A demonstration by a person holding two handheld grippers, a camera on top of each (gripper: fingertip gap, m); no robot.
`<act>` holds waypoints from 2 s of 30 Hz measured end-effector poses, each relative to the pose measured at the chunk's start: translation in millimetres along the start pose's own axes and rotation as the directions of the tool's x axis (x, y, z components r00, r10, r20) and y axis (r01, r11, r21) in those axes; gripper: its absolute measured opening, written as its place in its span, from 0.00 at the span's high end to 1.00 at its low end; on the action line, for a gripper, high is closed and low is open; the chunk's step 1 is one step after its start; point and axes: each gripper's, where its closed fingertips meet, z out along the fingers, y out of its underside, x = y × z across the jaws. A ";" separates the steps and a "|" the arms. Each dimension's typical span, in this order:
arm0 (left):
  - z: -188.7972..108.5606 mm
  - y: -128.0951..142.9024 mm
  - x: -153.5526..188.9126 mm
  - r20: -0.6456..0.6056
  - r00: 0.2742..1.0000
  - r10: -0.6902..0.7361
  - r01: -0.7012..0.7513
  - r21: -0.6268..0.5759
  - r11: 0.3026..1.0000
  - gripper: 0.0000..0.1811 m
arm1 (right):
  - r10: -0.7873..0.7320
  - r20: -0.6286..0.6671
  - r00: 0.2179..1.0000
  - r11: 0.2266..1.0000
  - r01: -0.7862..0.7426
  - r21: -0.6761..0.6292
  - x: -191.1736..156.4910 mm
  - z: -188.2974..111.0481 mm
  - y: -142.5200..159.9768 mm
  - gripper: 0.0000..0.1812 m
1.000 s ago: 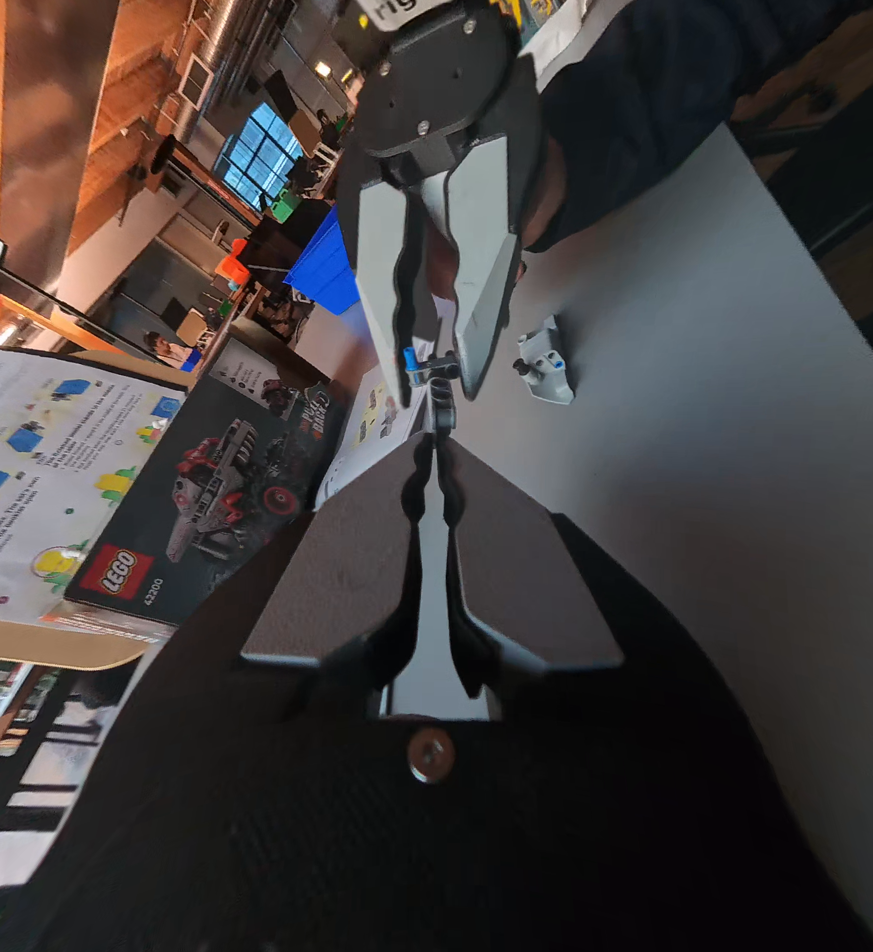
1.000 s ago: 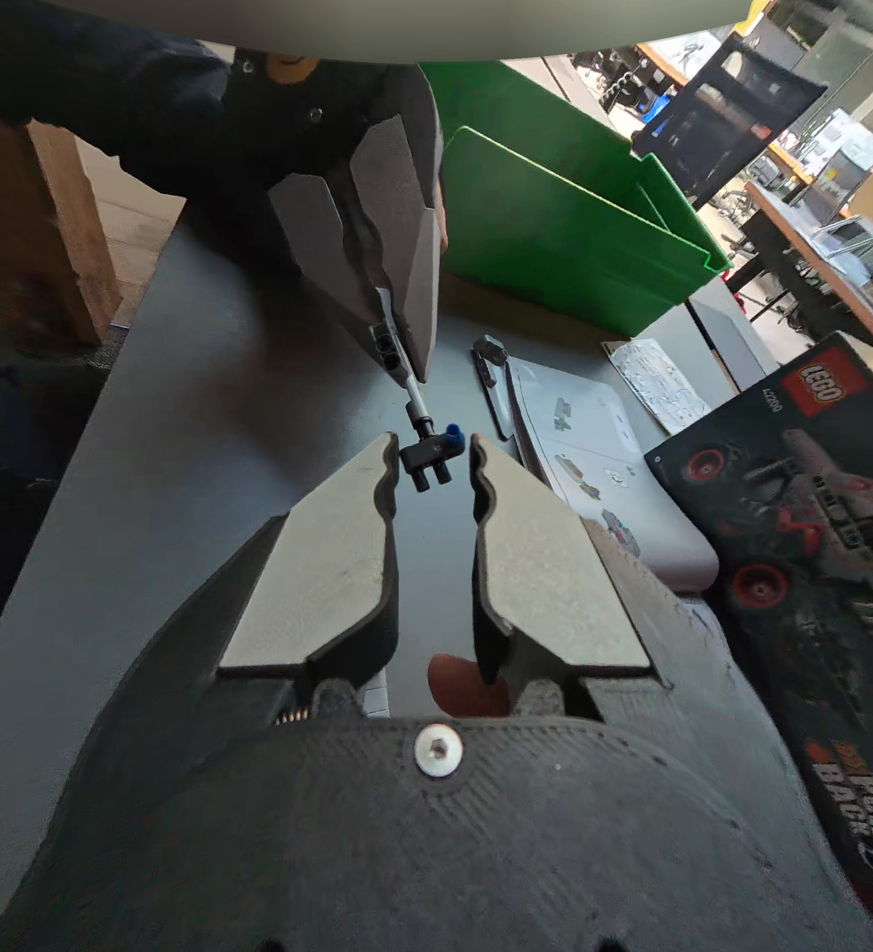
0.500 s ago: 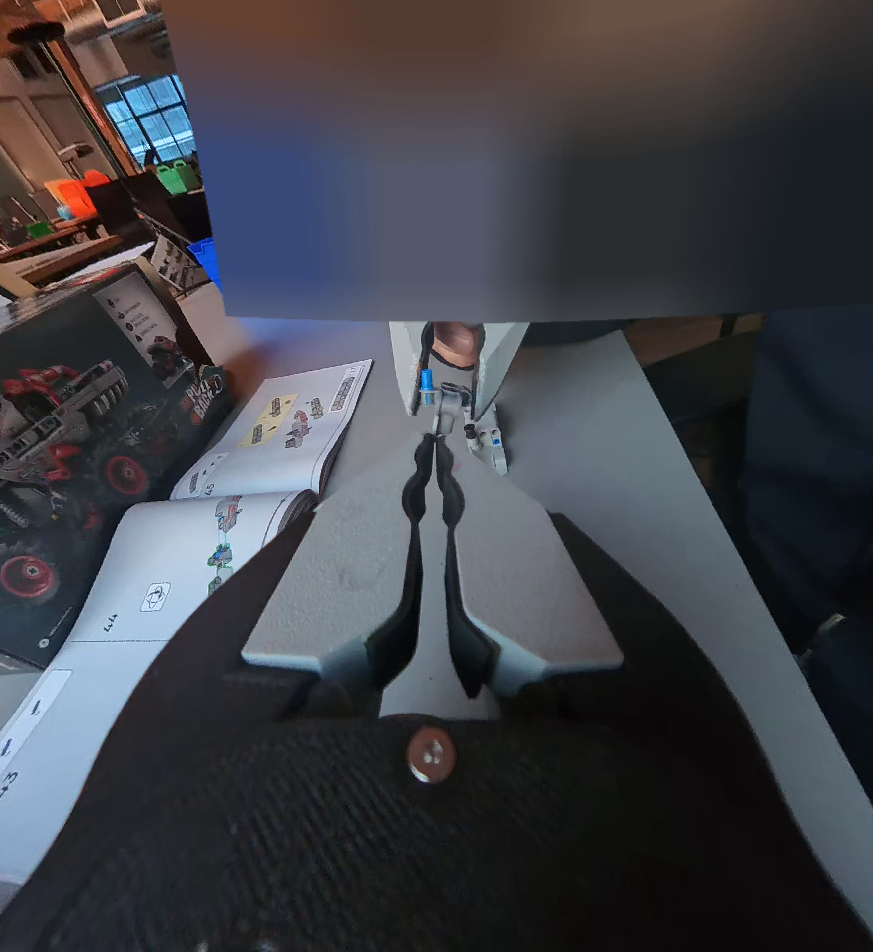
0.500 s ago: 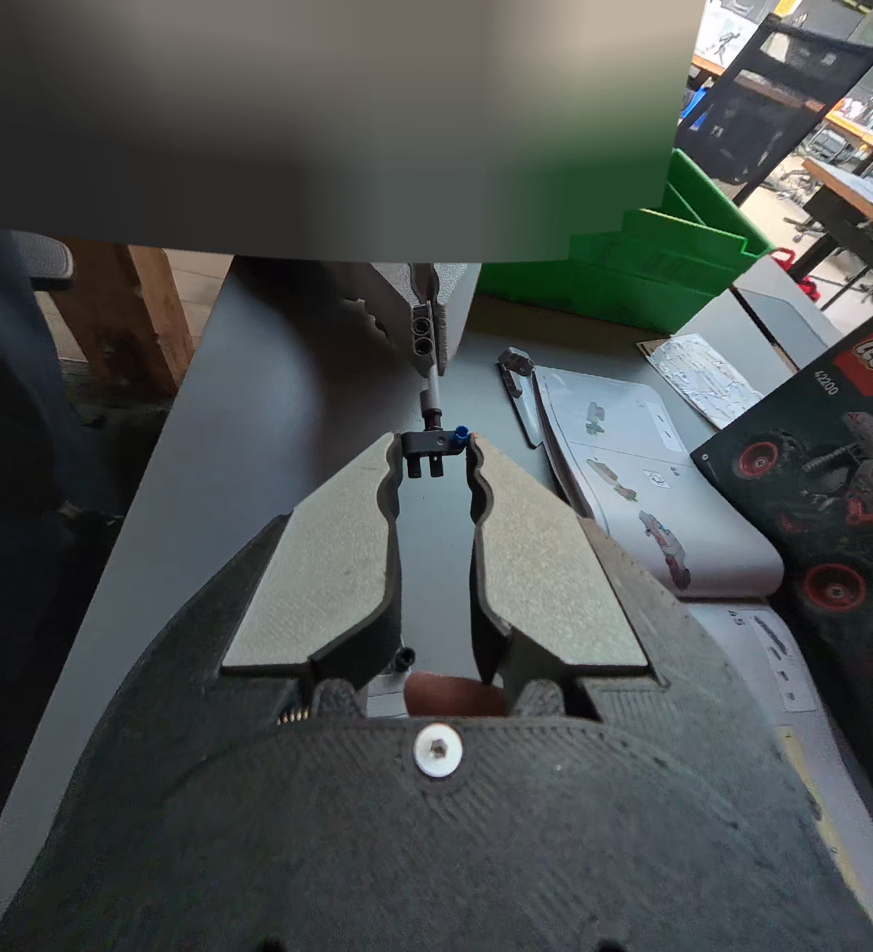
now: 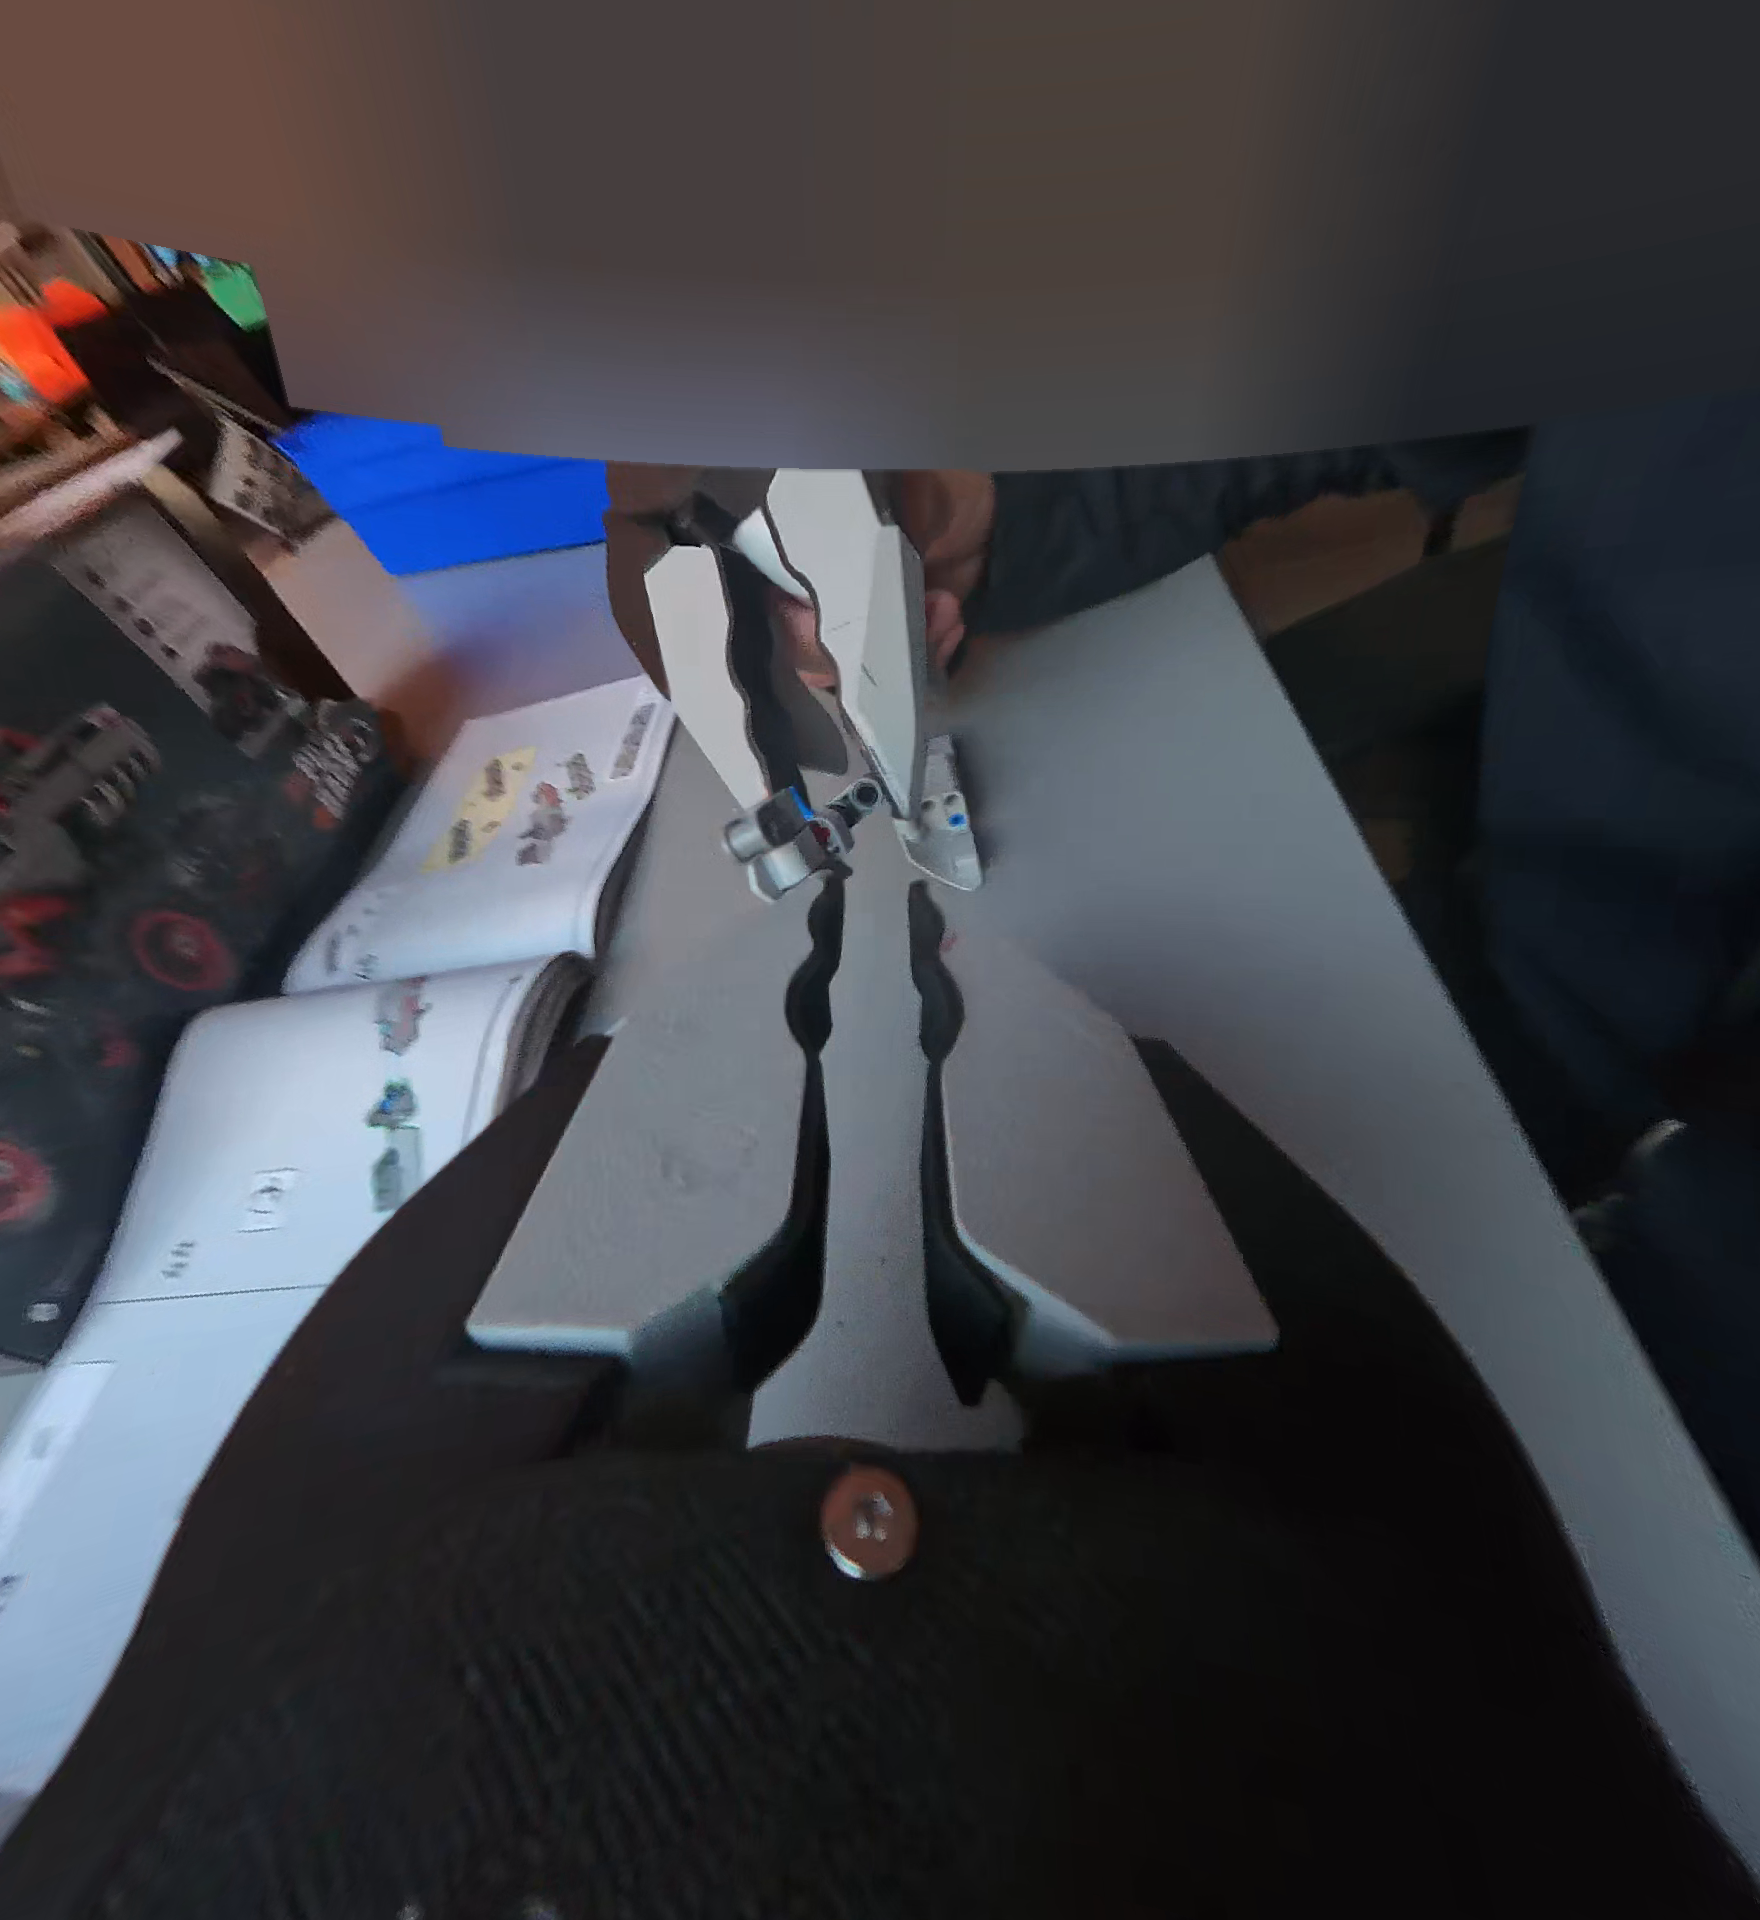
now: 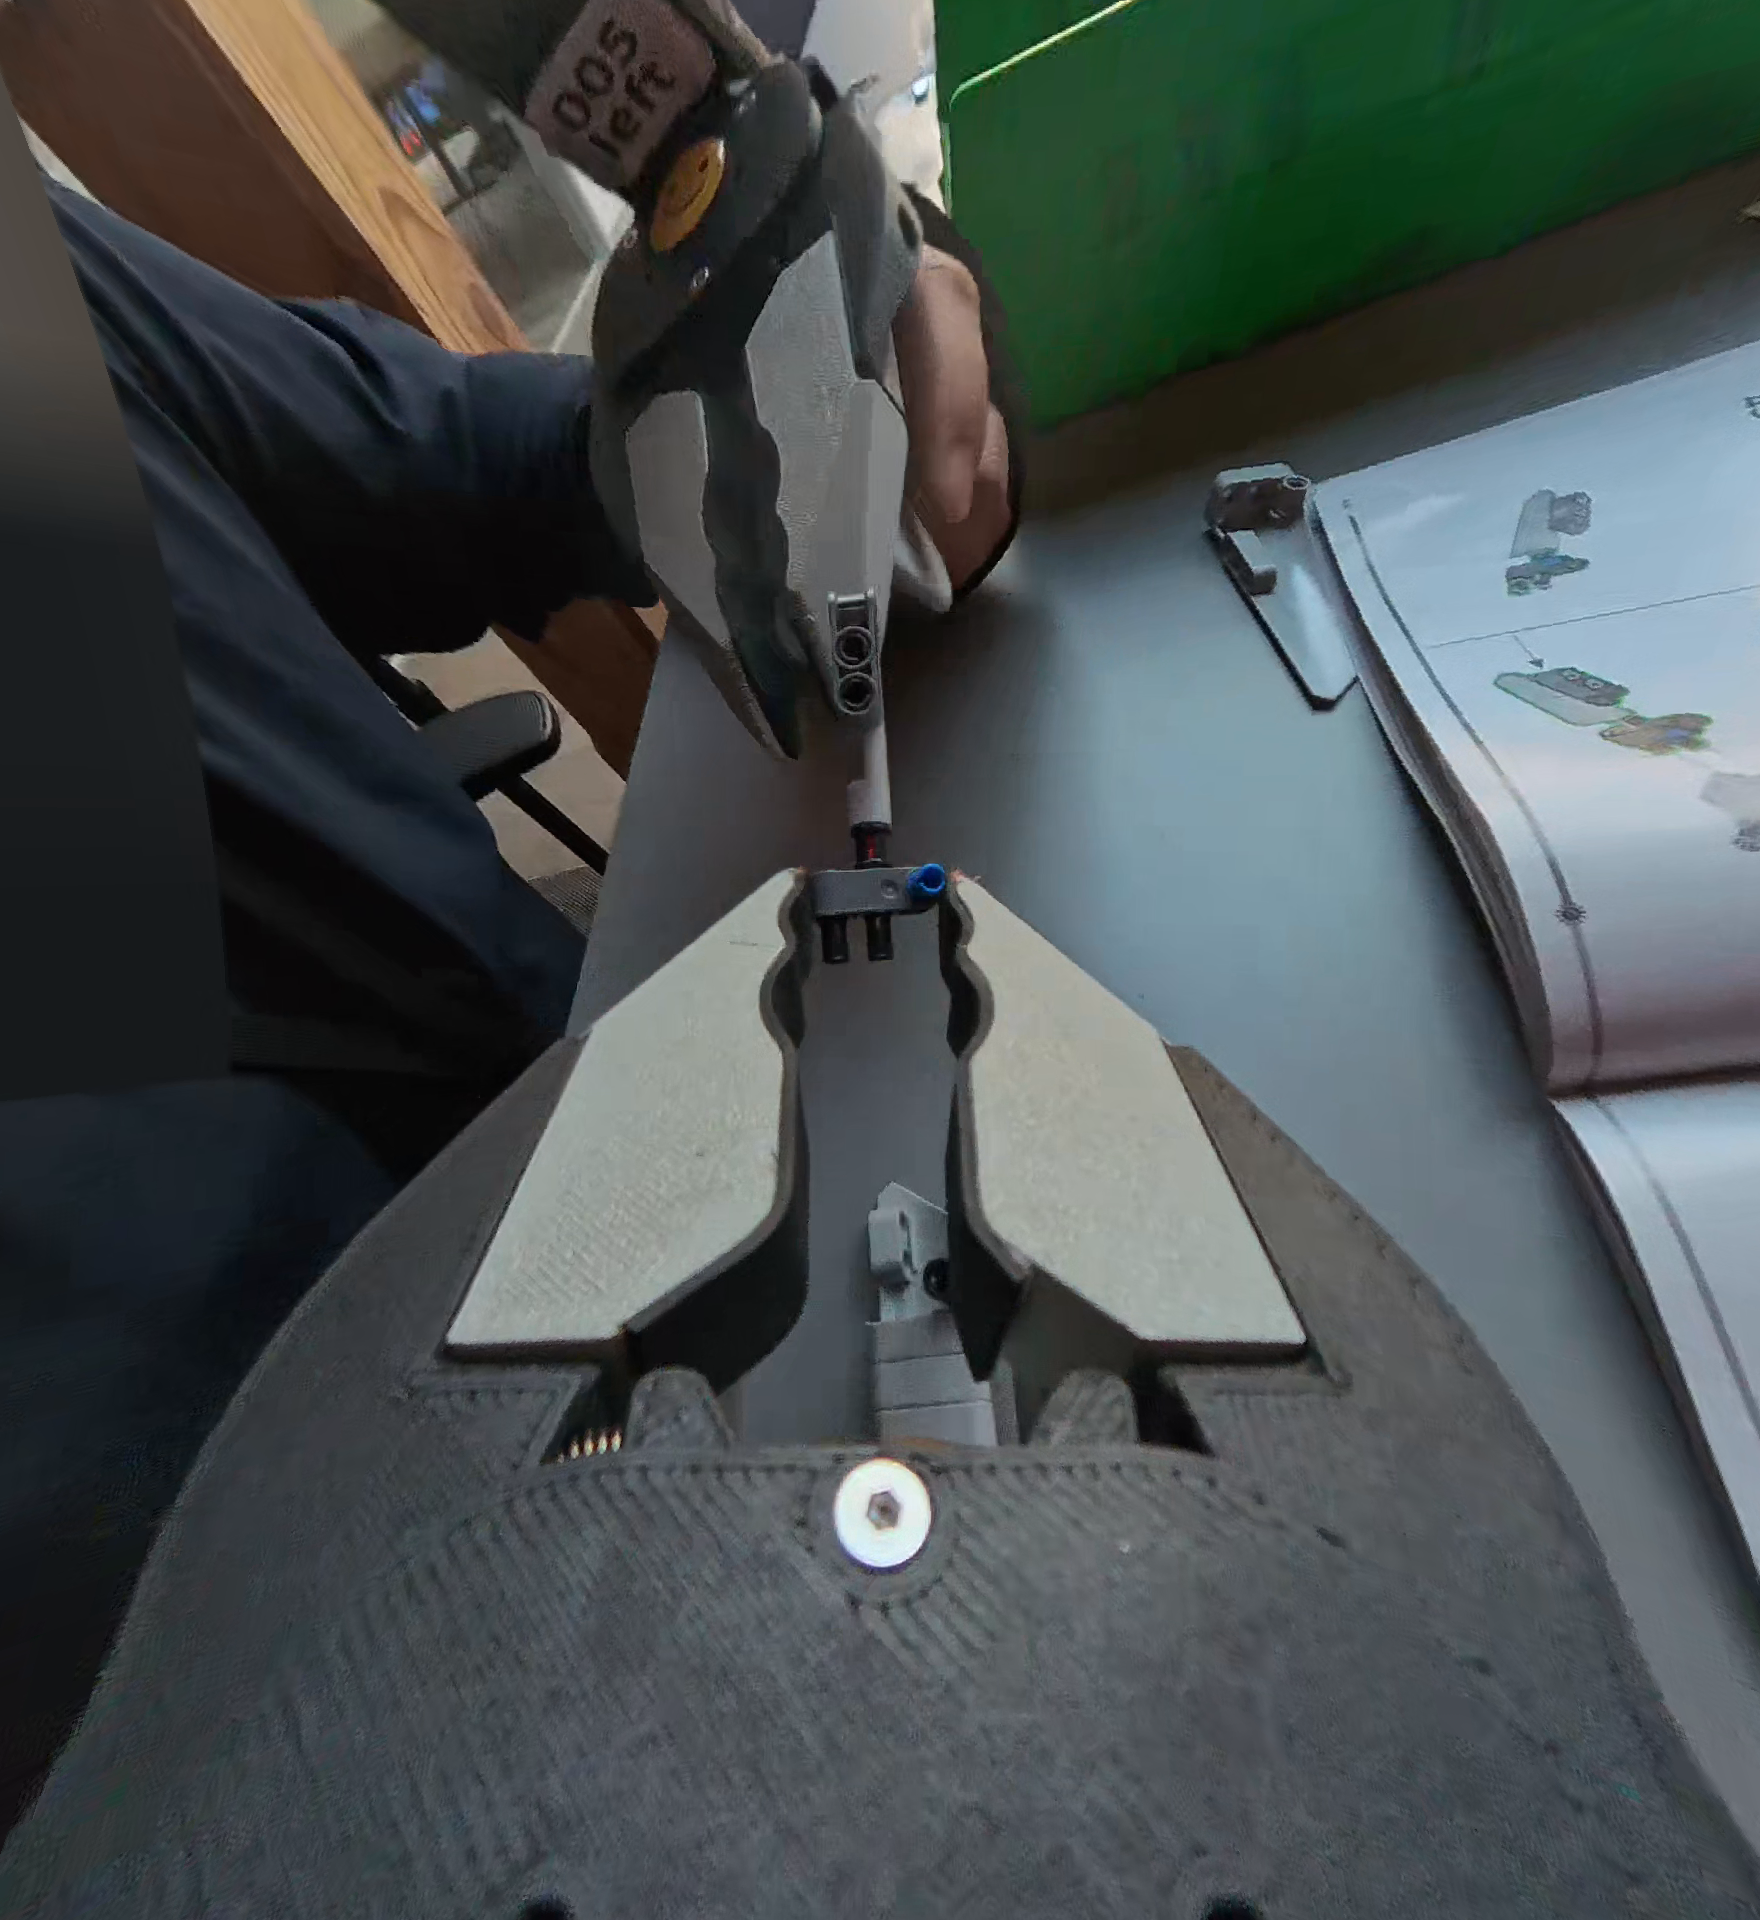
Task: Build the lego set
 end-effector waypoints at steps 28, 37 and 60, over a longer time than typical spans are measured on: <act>9.2 11.5 28.7 0.016 0.833 0.554 -0.547 -0.134 0.826 0.97 | 0.150 0.222 0.964 0.978 -0.111 -0.177 -27.9 11.0 30.3 0.88; 7.2 6.5 17.4 0.086 0.833 0.547 -0.533 -0.137 0.835 0.97 | 0.113 0.190 0.975 0.990 -0.096 -0.100 -20.6 6.7 17.3 0.88; -1.8 -11.2 -38.7 0.036 0.919 -0.393 0.384 0.140 0.912 0.97 | -0.503 -0.512 0.696 0.847 0.514 -0.133 29.1 -15.1 -23.4 0.96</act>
